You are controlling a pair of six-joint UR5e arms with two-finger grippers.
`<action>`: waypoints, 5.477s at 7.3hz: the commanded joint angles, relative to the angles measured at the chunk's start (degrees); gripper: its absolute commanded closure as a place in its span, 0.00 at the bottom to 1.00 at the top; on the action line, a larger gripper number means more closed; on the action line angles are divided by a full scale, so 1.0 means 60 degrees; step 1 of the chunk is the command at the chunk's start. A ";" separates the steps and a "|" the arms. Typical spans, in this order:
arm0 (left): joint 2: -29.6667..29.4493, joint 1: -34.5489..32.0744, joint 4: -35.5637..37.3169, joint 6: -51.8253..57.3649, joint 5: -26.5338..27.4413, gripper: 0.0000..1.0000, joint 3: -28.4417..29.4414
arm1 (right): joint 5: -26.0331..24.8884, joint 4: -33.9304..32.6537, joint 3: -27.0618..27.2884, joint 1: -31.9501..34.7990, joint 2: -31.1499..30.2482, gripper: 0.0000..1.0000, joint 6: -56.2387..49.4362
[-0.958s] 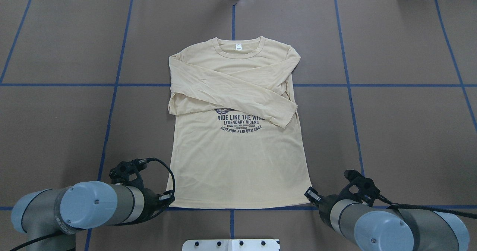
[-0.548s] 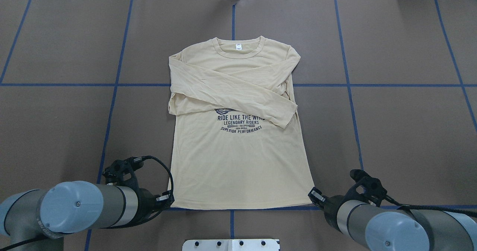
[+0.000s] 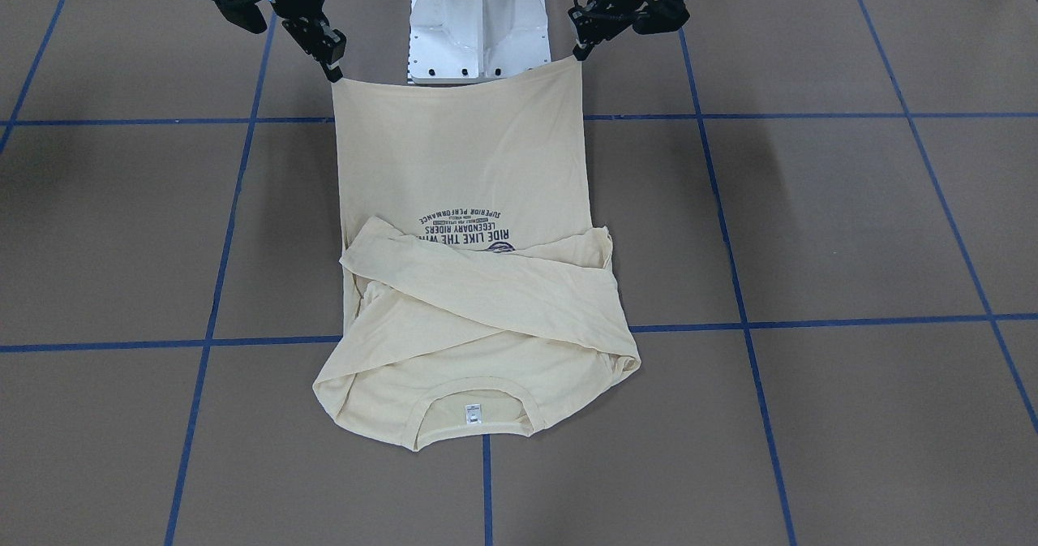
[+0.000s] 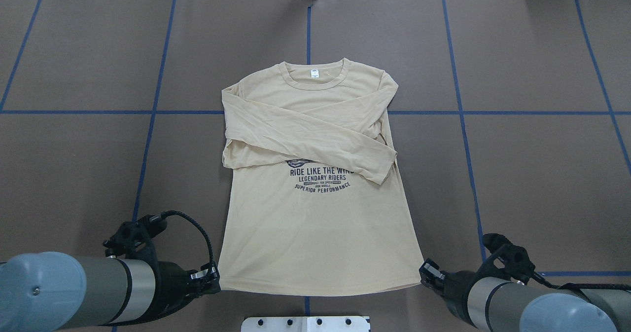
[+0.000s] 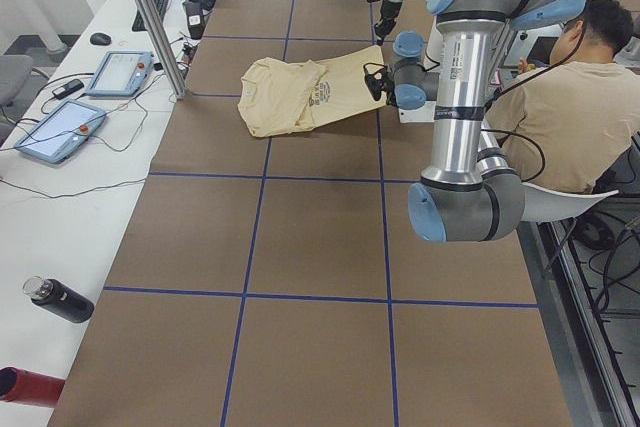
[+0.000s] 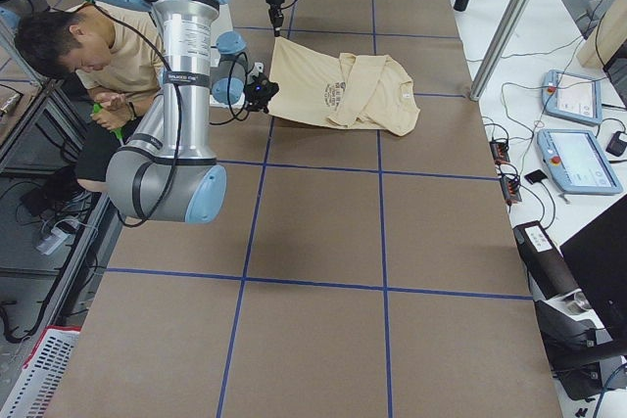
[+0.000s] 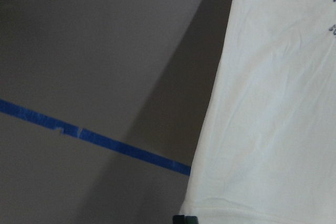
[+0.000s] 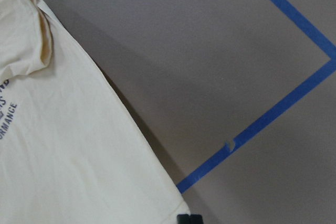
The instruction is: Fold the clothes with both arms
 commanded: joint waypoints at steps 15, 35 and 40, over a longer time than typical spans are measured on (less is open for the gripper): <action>-0.4314 -0.5840 -0.2416 0.4319 -0.1393 1.00 0.7466 | 0.3938 -0.1304 -0.9930 0.7406 0.8217 1.00 -0.6401; -0.4464 -0.6411 -0.4679 0.4569 -0.1158 0.46 0.9043 | 0.2869 0.3140 -0.5735 0.5225 0.3035 0.02 -0.1247; -0.4333 -0.6411 -0.4665 0.4598 -0.1070 0.46 0.8955 | 0.2343 0.3068 -0.5779 0.4522 0.3372 0.13 -0.0968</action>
